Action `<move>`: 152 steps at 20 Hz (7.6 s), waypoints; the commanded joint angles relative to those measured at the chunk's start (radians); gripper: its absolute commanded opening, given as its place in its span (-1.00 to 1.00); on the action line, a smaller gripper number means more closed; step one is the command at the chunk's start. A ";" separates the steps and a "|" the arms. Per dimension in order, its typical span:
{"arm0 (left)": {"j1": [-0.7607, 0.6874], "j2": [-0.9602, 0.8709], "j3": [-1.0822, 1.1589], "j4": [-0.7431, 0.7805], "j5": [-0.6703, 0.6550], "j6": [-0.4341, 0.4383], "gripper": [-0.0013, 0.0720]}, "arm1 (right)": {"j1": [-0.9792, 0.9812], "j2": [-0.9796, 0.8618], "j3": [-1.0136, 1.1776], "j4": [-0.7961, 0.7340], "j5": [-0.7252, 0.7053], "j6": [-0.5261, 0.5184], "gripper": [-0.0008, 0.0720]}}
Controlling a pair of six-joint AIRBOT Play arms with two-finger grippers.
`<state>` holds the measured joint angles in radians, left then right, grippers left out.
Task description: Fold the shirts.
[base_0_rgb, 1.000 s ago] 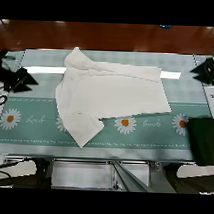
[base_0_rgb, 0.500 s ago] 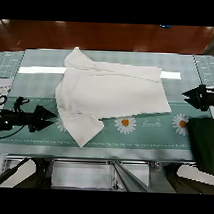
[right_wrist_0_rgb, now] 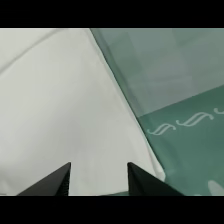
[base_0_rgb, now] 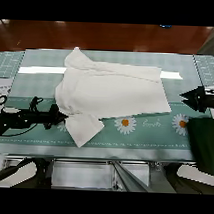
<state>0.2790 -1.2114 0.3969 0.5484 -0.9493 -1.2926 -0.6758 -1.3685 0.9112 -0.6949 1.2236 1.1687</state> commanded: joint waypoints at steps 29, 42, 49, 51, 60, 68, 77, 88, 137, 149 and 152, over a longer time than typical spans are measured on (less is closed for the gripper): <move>0.058 0.135 0.838 -0.013 -0.219 0.060 -0.92 | 0.337 0.023 0.715 0.010 0.109 0.018 -0.92; 0.058 0.548 1.418 0.376 -0.297 -0.056 -0.92 | 0.322 0.663 0.850 -0.216 -0.051 0.125 -0.92; 0.011 0.823 1.418 0.650 -0.309 -0.161 -0.92 | 0.322 0.809 0.850 -0.291 0.145 0.222 -0.92; -0.037 0.840 1.417 0.665 -0.337 -0.190 -0.92 | 0.322 0.813 0.848 -0.311 0.197 0.247 -0.92; -0.047 0.711 0.993 0.628 -0.362 -0.301 -0.92 | 0.325 0.753 0.443 -0.205 0.198 0.206 -0.92; -0.139 0.044 0.821 0.385 0.037 -0.130 -0.92 | 0.516 0.143 0.357 -0.191 -0.208 0.085 -0.92; -0.142 -0.653 1.390 0.385 0.055 -0.316 -0.92 | 0.522 -0.556 0.922 -0.060 -0.230 0.164 -0.92; -0.087 -0.677 1.424 0.394 -0.446 -0.153 -0.92 | 0.452 -0.612 0.970 -0.073 0.077 0.180 -0.92; 0.350 0.240 0.014 0.508 -0.433 -0.138 0.42 | 0.181 0.212 -0.229 0.040 -0.027 -0.103 0.16; 0.202 0.055 -0.008 0.467 -0.250 -0.062 0.41 | 0.181 0.212 -0.229 0.042 -0.029 -0.093 0.16; 0.167 0.047 -0.005 0.464 -0.224 -0.046 -0.92 | 0.180 0.212 -0.229 0.038 -0.026 -0.089 0.16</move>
<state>0.4854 -1.1461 0.3916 1.0084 -1.2526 -1.3540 -0.4950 -1.1572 0.6819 -0.6540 1.1950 1.0737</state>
